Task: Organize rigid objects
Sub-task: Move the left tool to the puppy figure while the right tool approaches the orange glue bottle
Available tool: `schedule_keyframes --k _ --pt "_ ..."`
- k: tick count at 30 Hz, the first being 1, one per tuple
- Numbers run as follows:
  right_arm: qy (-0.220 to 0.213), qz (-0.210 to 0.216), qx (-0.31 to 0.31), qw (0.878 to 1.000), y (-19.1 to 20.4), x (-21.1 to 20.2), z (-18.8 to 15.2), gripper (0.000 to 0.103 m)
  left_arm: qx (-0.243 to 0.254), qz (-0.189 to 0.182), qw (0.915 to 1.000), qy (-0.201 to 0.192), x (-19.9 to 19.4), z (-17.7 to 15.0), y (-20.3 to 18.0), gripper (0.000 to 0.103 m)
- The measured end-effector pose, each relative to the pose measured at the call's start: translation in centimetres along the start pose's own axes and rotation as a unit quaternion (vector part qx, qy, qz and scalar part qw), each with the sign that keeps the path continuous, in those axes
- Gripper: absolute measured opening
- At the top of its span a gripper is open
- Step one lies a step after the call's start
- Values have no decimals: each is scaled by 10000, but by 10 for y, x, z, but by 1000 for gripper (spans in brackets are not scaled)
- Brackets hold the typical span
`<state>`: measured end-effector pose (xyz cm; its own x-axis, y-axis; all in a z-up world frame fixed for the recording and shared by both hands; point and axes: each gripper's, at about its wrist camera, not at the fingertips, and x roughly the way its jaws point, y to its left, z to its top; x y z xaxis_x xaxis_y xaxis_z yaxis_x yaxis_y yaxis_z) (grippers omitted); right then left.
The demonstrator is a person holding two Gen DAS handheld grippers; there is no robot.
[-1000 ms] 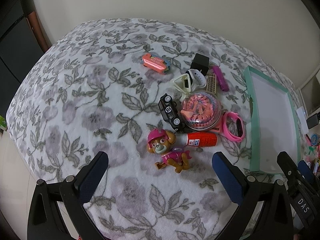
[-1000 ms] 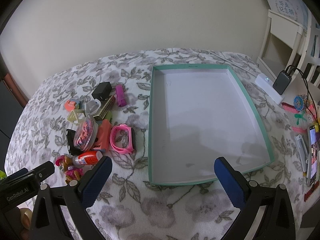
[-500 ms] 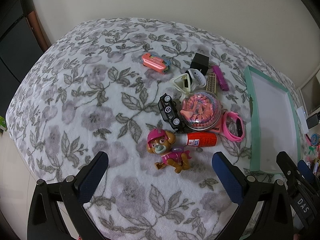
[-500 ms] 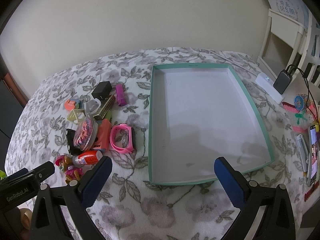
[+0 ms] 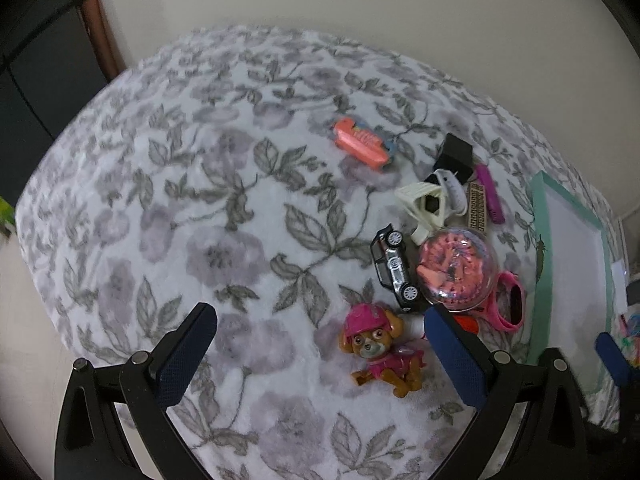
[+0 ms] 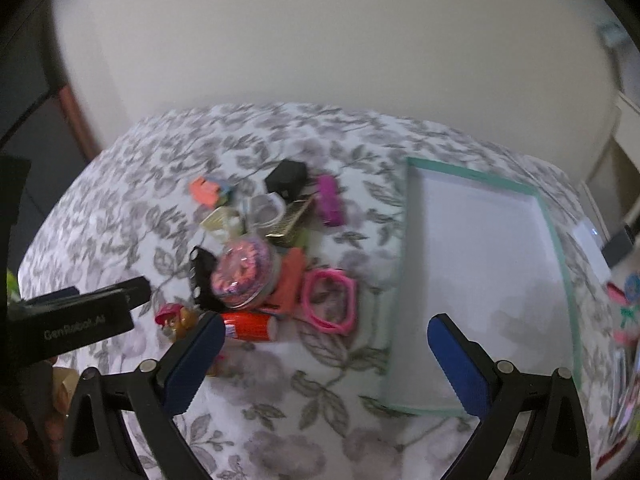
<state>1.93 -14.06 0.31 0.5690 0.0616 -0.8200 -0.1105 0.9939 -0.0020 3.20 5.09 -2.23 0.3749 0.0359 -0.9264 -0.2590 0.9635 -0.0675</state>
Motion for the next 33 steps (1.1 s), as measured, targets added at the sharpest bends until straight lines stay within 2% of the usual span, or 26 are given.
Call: schedule_keyframes --k 6,10,18,22,25,33 --pt "227 26 -527 9984 24 20 4 100 -286 -146 9988 360 21 1 10 103" --pt "353 139 -640 9972 22 28 3 100 -379 -190 9978 508 32 0 12 103" --pt "460 249 -3 9986 -5 42 15 100 -311 -214 9968 699 44 -4 6 103" --pt "442 307 61 9985 -3 48 24 98 -125 -210 9966 791 49 -7 -6 101" --pt "392 503 205 9978 -2 52 27 97 34 -227 9958 887 56 -9 -19 100" --pt "523 612 441 9958 -10 56 19 97 406 -294 9933 1039 66 -17 -45 99"
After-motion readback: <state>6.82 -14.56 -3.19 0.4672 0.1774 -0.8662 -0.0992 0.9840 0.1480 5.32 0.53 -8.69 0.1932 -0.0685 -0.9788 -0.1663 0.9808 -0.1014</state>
